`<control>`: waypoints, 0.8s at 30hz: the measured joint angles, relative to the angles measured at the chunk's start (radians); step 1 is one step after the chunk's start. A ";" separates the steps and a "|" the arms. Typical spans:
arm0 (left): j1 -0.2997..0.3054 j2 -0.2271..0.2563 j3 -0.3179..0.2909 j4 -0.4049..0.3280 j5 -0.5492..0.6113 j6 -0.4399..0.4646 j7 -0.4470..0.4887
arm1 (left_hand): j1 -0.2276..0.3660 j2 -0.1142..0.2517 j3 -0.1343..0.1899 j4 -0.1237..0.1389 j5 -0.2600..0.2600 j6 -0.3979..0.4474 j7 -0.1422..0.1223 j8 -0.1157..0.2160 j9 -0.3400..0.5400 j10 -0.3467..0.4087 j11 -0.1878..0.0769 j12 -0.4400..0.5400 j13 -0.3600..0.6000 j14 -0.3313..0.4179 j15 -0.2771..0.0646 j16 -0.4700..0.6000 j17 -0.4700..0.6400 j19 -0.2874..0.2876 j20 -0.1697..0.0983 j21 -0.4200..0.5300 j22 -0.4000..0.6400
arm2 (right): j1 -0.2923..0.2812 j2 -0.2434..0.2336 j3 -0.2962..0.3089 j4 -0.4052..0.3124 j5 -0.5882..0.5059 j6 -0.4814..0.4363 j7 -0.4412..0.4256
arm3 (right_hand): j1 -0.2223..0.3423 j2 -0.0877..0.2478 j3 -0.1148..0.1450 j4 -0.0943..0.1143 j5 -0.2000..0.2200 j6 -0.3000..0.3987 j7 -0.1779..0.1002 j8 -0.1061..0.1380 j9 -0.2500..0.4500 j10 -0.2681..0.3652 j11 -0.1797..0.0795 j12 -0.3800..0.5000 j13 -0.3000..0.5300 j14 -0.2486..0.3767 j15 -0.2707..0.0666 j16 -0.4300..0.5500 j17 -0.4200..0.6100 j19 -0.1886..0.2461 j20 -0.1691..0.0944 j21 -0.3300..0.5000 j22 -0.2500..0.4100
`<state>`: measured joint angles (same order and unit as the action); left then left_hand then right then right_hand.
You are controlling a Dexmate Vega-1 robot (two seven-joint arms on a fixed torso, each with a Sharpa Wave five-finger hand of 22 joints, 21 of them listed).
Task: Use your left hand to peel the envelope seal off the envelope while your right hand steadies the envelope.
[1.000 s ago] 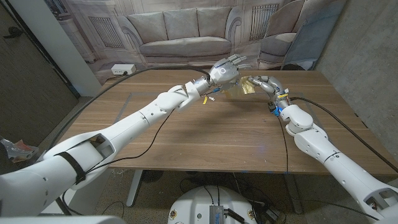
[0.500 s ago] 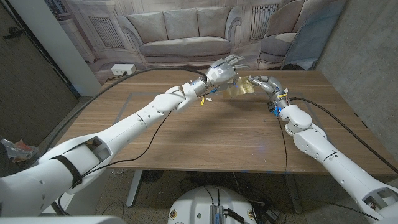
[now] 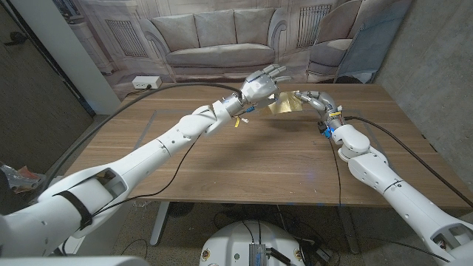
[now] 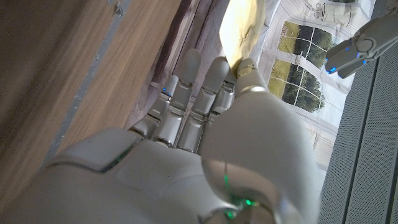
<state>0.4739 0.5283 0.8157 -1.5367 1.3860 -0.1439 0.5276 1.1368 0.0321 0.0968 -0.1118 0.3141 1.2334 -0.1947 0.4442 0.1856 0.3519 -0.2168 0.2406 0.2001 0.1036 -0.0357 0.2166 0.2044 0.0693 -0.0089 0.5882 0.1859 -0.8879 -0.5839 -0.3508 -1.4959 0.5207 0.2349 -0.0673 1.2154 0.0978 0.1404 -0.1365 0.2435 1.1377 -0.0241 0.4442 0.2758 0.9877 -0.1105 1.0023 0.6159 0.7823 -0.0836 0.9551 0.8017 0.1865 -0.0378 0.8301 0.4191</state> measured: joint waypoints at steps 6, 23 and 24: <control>0.020 0.011 -0.014 -0.021 0.002 0.008 0.007 | 0.000 0.000 0.000 0.000 -0.001 0.007 0.000 0.000 -0.003 0.003 -0.003 0.000 0.000 0.000 0.000 0.000 0.000 0.000 0.000 0.000 0.000 | -0.005 -0.001 0.003 -0.007 -0.001 -0.009 -0.010 | 0.000 0.000 0.000 0.000 0.000 0.000 0.000 -0.001 0.000 0.000 0.000 0.000 -0.003 0.000 0.000 -0.001 0.002 -0.004 -0.003 0.001 -0.002; 0.068 0.021 -0.048 -0.055 0.002 0.032 0.047 | 0.000 0.000 0.000 0.000 -0.002 0.007 0.000 -0.003 -0.007 0.021 -0.003 0.000 0.000 0.020 -0.001 0.000 0.000 0.006 -0.005 0.000 0.000 | -0.016 -0.019 0.005 -0.046 -0.018 -0.068 -0.044 | 0.000 0.000 0.000 0.000 0.004 0.001 0.001 0.000 0.000 0.002 0.001 0.000 -0.002 0.005 -0.004 -0.005 0.007 -0.014 -0.003 0.021 -0.011; 0.071 0.021 -0.051 -0.055 0.002 0.032 0.047 | 0.000 0.000 0.000 0.000 -0.002 0.009 0.002 -0.003 -0.007 0.021 -0.003 0.000 0.000 0.020 -0.001 0.000 0.000 0.006 -0.005 0.000 0.000 | -0.016 -0.019 0.005 -0.046 -0.021 -0.074 -0.047 | 0.000 0.000 0.000 0.000 0.004 0.001 0.001 0.000 0.000 0.001 0.001 0.000 -0.001 0.005 -0.004 -0.005 0.007 -0.014 -0.003 0.021 -0.011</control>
<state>0.5451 0.5495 0.7651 -1.5921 1.3881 -0.1118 0.5744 1.1366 0.0318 0.0967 -0.1118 0.3118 1.2421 -0.1929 0.4411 0.1786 0.3734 -0.2200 0.2405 0.2001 0.1238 -0.0369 0.2166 0.2046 0.0749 -0.0143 0.5882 0.1862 -0.9038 -0.6032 -0.3458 -1.5421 0.4998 0.1607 -0.1145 1.2153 0.0976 0.1404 -0.1365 0.2479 1.1383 -0.0230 0.4443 0.2759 0.9885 -0.1098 1.0022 0.6148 0.7870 -0.0879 0.9503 0.8085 0.1721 -0.0412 0.8508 0.4079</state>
